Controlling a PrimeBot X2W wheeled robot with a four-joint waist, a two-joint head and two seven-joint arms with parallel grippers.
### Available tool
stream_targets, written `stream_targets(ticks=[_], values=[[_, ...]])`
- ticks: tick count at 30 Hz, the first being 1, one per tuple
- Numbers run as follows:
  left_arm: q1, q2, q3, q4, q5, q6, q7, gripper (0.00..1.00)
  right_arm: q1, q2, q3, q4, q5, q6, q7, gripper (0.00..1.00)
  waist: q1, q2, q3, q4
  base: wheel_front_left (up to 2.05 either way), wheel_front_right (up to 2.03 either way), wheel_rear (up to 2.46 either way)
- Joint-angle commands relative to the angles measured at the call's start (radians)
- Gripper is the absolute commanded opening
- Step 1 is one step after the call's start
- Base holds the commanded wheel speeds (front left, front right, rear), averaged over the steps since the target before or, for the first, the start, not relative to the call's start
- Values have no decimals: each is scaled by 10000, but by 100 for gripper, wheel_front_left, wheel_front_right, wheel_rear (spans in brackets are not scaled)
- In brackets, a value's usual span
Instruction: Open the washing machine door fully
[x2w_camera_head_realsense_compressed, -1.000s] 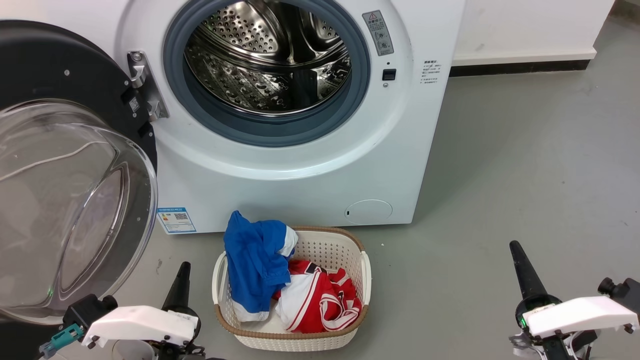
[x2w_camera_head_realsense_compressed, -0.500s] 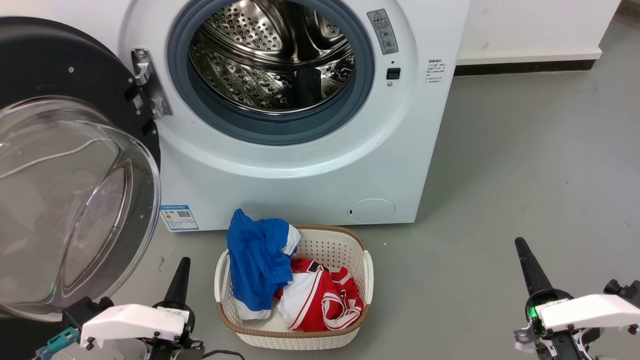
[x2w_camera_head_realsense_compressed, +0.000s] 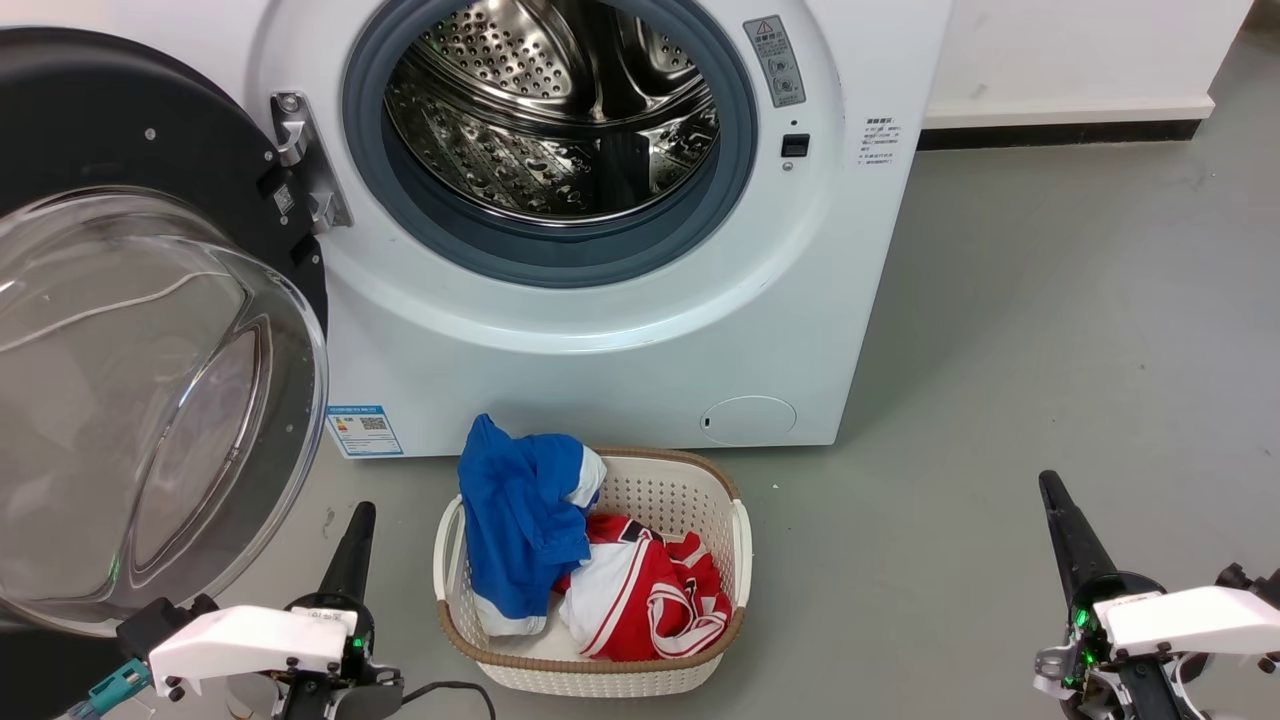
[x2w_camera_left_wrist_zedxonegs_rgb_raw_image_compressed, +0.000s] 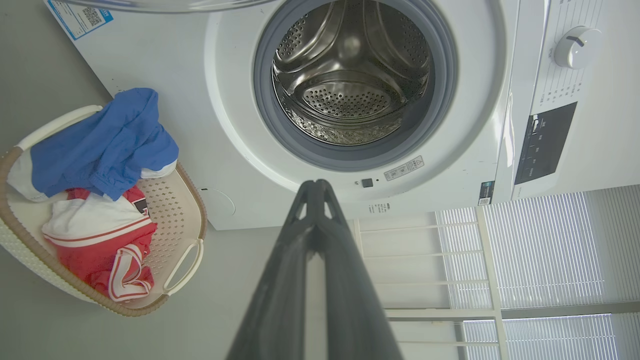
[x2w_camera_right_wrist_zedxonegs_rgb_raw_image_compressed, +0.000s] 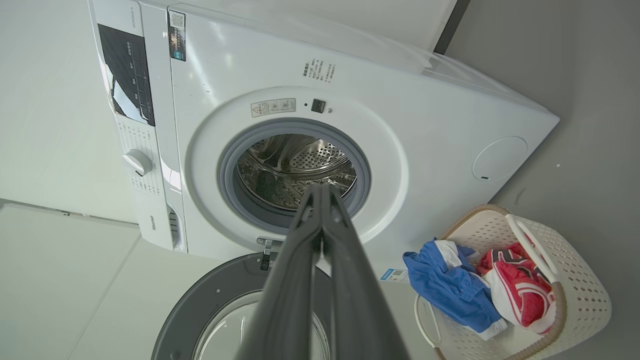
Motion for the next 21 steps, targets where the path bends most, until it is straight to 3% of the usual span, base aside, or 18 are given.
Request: stream_targets(ticks=[1, 21], values=[[-236, -39, 88, -13, -193, -95, 59, 0, -265, -31, -39, -23, 244, 1, 53, 0, -1, 0, 4, 10, 0, 0, 0], [-385, -347, 589, 172, -1635, -582, 436, 0, -419, 20, -304, 159, 1948, 1, 349, 0, -1, 0, 57, 147, 0, 0, 0]])
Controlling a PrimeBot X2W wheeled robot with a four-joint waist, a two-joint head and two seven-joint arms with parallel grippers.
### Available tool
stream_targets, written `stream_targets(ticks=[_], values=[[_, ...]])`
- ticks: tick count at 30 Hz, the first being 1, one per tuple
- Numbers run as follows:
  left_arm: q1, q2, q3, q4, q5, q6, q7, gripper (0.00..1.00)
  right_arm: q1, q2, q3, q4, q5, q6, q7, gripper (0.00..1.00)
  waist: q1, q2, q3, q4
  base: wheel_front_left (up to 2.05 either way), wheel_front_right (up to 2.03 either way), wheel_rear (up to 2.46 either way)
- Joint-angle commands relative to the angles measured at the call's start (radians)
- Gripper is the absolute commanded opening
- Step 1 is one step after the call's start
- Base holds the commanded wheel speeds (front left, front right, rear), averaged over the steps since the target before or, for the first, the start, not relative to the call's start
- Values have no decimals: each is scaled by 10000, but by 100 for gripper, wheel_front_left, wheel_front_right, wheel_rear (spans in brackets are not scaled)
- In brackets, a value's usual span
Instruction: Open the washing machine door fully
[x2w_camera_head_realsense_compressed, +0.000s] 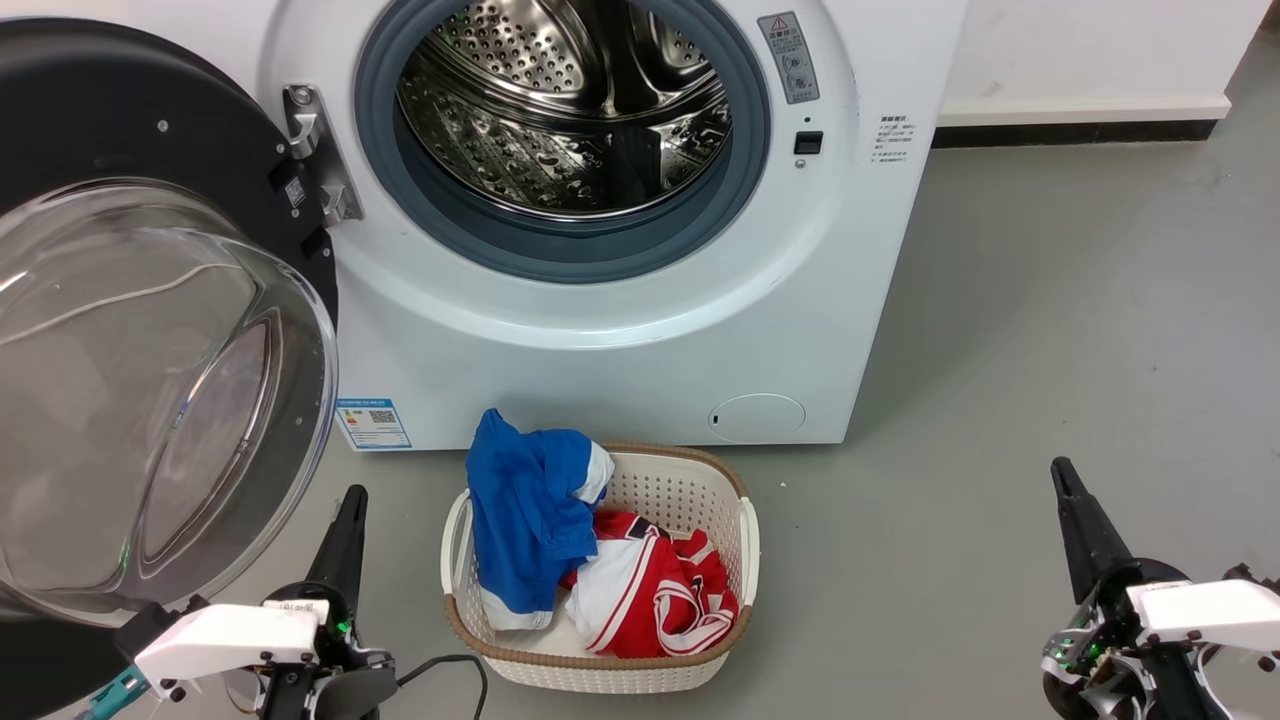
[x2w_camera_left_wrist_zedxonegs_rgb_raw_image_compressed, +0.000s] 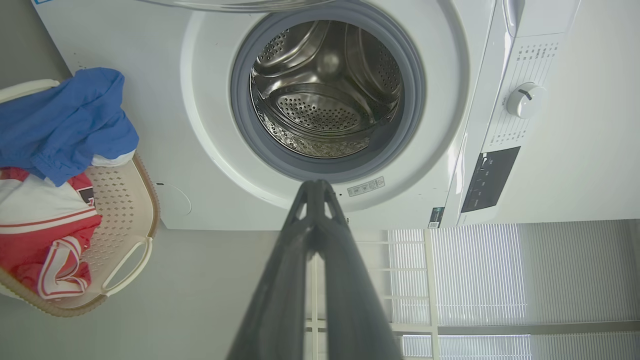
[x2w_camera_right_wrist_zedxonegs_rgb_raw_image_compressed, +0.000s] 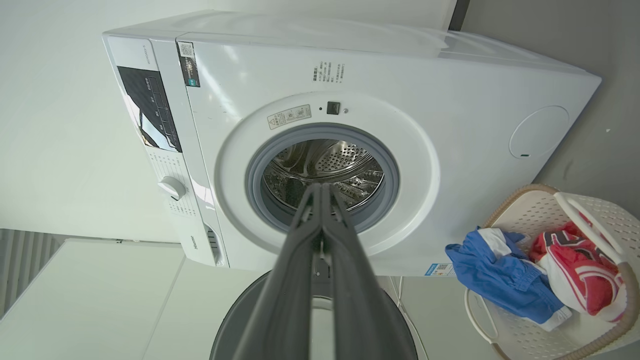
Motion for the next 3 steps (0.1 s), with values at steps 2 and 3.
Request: stream_targets(ticks=[2, 3], values=[[-190, -75, 113, 31, -251, -116, 82, 0, -212, 12, -59, 35, 299, 1, 58, 0, 0, 0, 6, 18, 0, 0, 0], [-201, -82, 132, 39, -303, -124, 92, 0, -221, 15, -67, 40, 371, 1, 74, 0, 0, 0, 9, 24, 0, 0, 0]])
